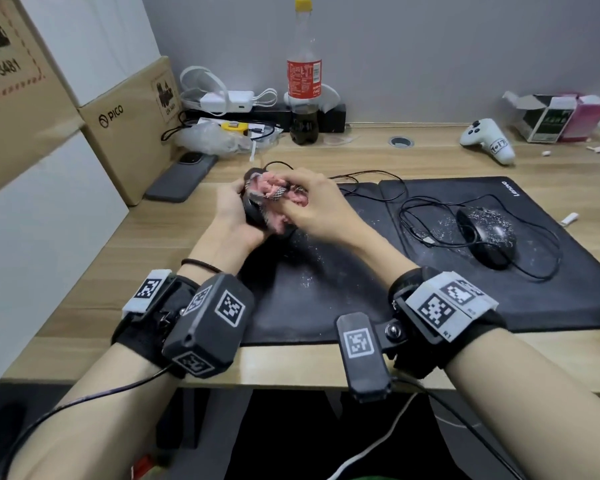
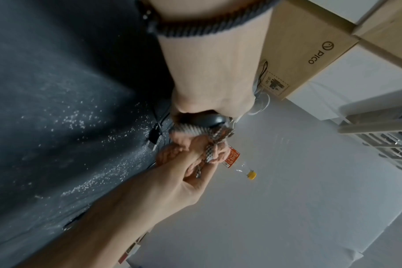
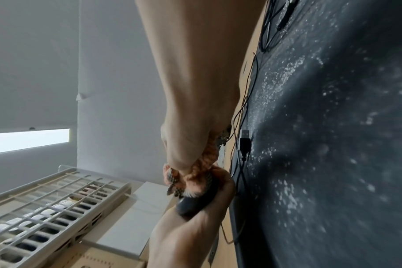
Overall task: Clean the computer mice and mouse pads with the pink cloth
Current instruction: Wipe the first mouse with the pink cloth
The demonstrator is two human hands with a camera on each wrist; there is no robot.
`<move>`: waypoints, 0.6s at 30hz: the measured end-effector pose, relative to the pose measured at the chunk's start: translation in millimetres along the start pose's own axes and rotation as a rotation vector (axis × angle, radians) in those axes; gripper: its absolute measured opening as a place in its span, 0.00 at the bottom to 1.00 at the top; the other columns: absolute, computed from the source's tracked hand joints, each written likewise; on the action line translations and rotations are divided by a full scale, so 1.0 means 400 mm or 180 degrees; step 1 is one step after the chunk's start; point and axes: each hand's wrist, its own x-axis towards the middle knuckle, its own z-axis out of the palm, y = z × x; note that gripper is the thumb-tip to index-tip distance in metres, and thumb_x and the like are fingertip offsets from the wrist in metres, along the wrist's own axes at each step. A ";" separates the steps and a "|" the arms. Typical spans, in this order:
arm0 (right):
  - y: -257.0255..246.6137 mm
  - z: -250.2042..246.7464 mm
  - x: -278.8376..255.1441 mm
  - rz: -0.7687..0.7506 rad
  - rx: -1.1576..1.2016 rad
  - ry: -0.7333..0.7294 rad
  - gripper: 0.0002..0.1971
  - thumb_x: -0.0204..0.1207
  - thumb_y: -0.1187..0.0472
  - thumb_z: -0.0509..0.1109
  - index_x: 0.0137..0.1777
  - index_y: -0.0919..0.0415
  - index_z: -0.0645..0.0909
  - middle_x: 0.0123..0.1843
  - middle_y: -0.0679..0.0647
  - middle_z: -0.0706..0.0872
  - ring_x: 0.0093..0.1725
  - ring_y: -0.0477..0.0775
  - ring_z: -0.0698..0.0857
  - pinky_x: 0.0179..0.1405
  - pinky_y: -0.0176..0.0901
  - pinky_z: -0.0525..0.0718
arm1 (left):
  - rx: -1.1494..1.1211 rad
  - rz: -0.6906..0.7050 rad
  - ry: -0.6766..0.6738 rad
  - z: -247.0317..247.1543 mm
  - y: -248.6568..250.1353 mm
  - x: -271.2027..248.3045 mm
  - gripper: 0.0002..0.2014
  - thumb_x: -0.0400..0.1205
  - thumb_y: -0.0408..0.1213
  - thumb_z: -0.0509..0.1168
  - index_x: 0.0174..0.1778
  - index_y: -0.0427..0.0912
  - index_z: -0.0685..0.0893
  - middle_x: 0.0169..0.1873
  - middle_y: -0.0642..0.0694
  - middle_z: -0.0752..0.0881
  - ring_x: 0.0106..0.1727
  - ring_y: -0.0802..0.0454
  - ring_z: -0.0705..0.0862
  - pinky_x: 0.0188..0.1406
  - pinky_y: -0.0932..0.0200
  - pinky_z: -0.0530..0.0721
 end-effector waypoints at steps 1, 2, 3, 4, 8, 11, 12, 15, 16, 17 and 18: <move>0.014 -0.005 0.013 0.0102 -0.0103 0.0088 0.16 0.74 0.64 0.73 0.63 0.59 0.86 0.50 0.46 0.85 0.53 0.46 0.81 0.57 0.30 0.75 | 0.0058 -0.0033 -0.0030 -0.002 -0.001 0.004 0.19 0.85 0.43 0.51 0.44 0.36 0.85 0.39 0.36 0.89 0.35 0.42 0.89 0.32 0.51 0.89; 0.029 -0.008 0.028 0.0232 -0.0174 0.0220 0.17 0.75 0.63 0.73 0.64 0.59 0.85 0.55 0.51 0.86 0.57 0.50 0.82 0.59 0.34 0.74 | 0.0059 -0.0061 -0.0137 -0.002 -0.003 0.007 0.19 0.86 0.43 0.51 0.47 0.36 0.85 0.39 0.36 0.90 0.33 0.41 0.89 0.28 0.48 0.89; 0.039 -0.010 0.043 0.0351 -0.0187 0.0374 0.17 0.75 0.62 0.73 0.64 0.59 0.85 0.58 0.55 0.87 0.60 0.54 0.83 0.61 0.36 0.74 | 0.0007 -0.0097 -0.0282 -0.001 -0.005 0.009 0.20 0.87 0.44 0.51 0.48 0.36 0.84 0.38 0.36 0.90 0.33 0.41 0.90 0.26 0.47 0.88; 0.047 -0.010 0.058 0.0434 -0.0143 0.0519 0.17 0.76 0.60 0.73 0.64 0.59 0.85 0.60 0.56 0.87 0.61 0.54 0.83 0.62 0.37 0.75 | -0.0056 -0.0130 -0.0425 0.000 -0.008 0.012 0.20 0.87 0.44 0.50 0.49 0.36 0.84 0.37 0.37 0.90 0.32 0.41 0.90 0.26 0.46 0.88; 0.042 -0.003 0.097 0.0485 -0.0116 0.0708 0.16 0.76 0.59 0.72 0.64 0.54 0.85 0.59 0.55 0.87 0.60 0.53 0.83 0.59 0.35 0.75 | -0.0061 -0.0061 -0.0539 0.011 -0.002 0.039 0.19 0.86 0.44 0.51 0.53 0.36 0.84 0.41 0.39 0.90 0.39 0.43 0.89 0.40 0.51 0.90; 0.014 0.024 0.098 0.0181 -0.0180 0.0359 0.17 0.75 0.65 0.70 0.64 0.59 0.85 0.61 0.55 0.86 0.61 0.49 0.81 0.57 0.30 0.70 | -0.0089 0.0158 -0.0177 0.022 0.023 0.074 0.21 0.85 0.44 0.48 0.48 0.36 0.83 0.39 0.36 0.89 0.39 0.41 0.89 0.40 0.52 0.88; 0.007 0.034 0.092 0.0056 -0.0140 0.0210 0.18 0.74 0.66 0.70 0.64 0.60 0.85 0.59 0.56 0.86 0.58 0.48 0.80 0.55 0.30 0.70 | -0.0121 0.0221 -0.0085 0.023 0.032 0.081 0.21 0.84 0.44 0.47 0.44 0.36 0.83 0.35 0.36 0.89 0.35 0.41 0.89 0.36 0.54 0.88; 0.017 0.036 0.077 -0.0146 0.0069 -0.0104 0.17 0.73 0.67 0.71 0.63 0.60 0.85 0.53 0.55 0.86 0.52 0.48 0.82 0.51 0.29 0.75 | -0.0136 0.0249 -0.0010 0.013 0.055 0.087 0.22 0.84 0.46 0.48 0.42 0.35 0.82 0.32 0.35 0.88 0.39 0.40 0.86 0.40 0.54 0.85; 0.029 0.029 0.080 -0.0108 0.0069 -0.0117 0.18 0.73 0.67 0.72 0.63 0.59 0.85 0.53 0.54 0.87 0.53 0.48 0.83 0.53 0.28 0.75 | -0.0062 0.0229 0.0054 0.006 0.058 0.084 0.21 0.84 0.46 0.49 0.43 0.35 0.83 0.32 0.36 0.89 0.41 0.40 0.85 0.40 0.53 0.85; 0.042 0.021 0.086 -0.0018 0.0020 -0.0065 0.18 0.74 0.67 0.71 0.64 0.59 0.85 0.55 0.53 0.87 0.55 0.48 0.83 0.55 0.29 0.76 | 0.0039 0.0214 0.0093 -0.002 0.056 0.083 0.20 0.85 0.45 0.50 0.44 0.36 0.83 0.32 0.37 0.89 0.41 0.41 0.85 0.40 0.53 0.85; 0.051 0.013 0.095 0.0133 -0.0038 0.0063 0.18 0.74 0.66 0.71 0.65 0.58 0.85 0.58 0.54 0.87 0.58 0.49 0.83 0.57 0.31 0.76 | 0.0128 0.0190 0.0065 -0.004 0.049 0.074 0.19 0.86 0.45 0.50 0.44 0.37 0.83 0.31 0.38 0.89 0.40 0.42 0.85 0.38 0.53 0.86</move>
